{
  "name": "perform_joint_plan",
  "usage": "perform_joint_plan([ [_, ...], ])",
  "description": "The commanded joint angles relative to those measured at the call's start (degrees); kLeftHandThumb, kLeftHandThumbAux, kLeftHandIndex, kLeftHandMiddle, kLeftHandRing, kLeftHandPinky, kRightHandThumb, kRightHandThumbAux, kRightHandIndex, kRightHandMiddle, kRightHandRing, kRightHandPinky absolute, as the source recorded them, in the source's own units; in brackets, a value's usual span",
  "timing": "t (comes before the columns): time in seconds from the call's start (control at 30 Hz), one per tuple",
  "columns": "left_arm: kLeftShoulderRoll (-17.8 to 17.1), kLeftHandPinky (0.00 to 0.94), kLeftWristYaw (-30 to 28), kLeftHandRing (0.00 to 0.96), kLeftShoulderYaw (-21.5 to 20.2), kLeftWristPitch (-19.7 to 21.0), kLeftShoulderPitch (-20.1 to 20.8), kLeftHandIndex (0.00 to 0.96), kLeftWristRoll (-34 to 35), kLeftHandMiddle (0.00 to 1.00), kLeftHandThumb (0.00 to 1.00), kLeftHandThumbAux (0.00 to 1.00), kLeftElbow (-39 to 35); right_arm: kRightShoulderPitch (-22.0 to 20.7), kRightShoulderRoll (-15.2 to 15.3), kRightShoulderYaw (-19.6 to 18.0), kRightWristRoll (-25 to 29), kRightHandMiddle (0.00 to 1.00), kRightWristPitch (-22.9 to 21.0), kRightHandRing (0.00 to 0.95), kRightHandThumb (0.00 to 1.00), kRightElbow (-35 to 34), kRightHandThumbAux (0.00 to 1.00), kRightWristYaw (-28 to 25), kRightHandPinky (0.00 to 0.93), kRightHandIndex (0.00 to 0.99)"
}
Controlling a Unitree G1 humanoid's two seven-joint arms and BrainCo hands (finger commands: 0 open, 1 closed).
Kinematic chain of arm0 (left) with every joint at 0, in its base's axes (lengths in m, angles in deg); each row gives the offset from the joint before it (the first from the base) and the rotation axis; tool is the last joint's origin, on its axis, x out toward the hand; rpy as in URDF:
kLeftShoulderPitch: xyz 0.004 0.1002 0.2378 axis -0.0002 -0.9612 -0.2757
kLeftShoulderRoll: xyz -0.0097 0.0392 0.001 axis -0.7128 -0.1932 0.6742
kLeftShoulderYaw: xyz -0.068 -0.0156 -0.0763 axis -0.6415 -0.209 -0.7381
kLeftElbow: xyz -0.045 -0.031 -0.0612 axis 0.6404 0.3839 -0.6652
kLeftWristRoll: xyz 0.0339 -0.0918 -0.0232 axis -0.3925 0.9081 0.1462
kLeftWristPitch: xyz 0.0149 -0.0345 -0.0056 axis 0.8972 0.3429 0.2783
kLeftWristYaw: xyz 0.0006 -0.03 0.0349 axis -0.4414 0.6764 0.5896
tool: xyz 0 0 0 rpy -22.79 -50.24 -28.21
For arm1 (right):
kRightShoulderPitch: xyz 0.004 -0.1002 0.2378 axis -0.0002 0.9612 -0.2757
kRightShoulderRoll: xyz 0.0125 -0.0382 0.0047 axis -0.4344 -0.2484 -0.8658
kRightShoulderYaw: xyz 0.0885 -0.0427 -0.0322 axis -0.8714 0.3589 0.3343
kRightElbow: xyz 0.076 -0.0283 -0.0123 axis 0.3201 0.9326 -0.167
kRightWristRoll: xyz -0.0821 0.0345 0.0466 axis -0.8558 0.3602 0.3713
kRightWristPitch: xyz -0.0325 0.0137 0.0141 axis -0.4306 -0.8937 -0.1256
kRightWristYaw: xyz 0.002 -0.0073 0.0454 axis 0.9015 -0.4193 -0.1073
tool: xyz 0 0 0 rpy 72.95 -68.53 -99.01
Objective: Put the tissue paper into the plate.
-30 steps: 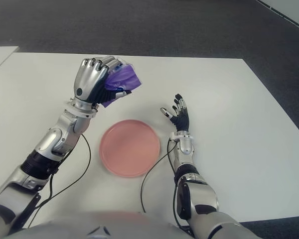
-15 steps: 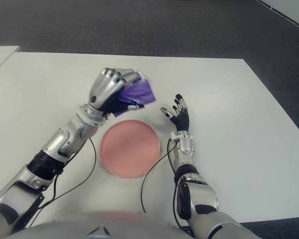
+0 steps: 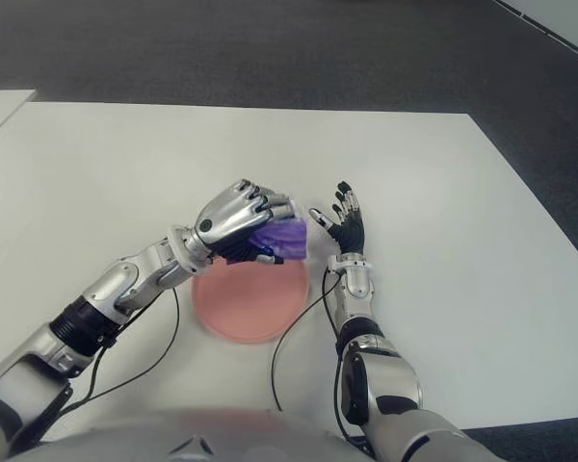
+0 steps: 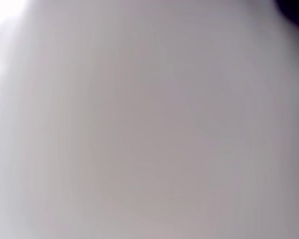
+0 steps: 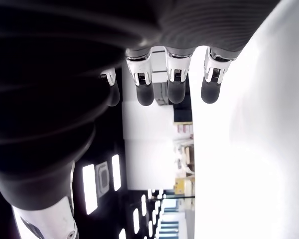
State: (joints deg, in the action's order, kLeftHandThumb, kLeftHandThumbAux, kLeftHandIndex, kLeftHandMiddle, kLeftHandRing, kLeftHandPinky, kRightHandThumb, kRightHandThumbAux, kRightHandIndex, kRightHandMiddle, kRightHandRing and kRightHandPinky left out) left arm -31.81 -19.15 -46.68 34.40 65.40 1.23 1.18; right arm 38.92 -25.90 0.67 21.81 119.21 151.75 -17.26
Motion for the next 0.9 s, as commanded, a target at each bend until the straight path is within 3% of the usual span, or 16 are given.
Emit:
perform_joint_plan([
  [0.03, -1.6, 0.844, -7.8, 0.829, 1.2, -2.1, 1.2, 0.399, 2.5, 0.536, 0.85, 0.667, 1.8, 2.4, -0.9, 0.1, 0.1, 0.0, -1.7, 0.0, 0.08, 1.9, 0.783, 0.2, 0.018, 0.006],
  [0.33, -4.4, 0.826, -24.2, 0.821, 1.4, -3.4, 0.5, 0.4, 8.5, 0.531, 0.85, 0.666, -0.8, 2.5, -0.9, 0.2, 0.1, 0.0, -1.6, 0.0, 0.08, 1.9, 0.783, 0.2, 0.018, 0.006],
  [0.53, -5.4, 0.81, -34.5, 0.814, 1.0, -1.3, -0.9, 0.399, 13.0, 0.526, 0.85, 0.666, -4.2, 2.5, -0.9, 0.2, 0.2, 0.0, -1.7, 0.0, 0.08, 1.9, 0.783, 0.2, 0.018, 0.006],
  [0.9, -6.2, 0.795, -39.6, 0.807, 0.4, 0.5, -1.8, 0.399, 13.4, 0.523, 0.849, 0.667, -5.6, 2.6, -0.9, 0.1, 0.2, 0.0, -1.6, 0.0, 0.08, 1.9, 0.783, 0.1, 0.018, 0.006],
])
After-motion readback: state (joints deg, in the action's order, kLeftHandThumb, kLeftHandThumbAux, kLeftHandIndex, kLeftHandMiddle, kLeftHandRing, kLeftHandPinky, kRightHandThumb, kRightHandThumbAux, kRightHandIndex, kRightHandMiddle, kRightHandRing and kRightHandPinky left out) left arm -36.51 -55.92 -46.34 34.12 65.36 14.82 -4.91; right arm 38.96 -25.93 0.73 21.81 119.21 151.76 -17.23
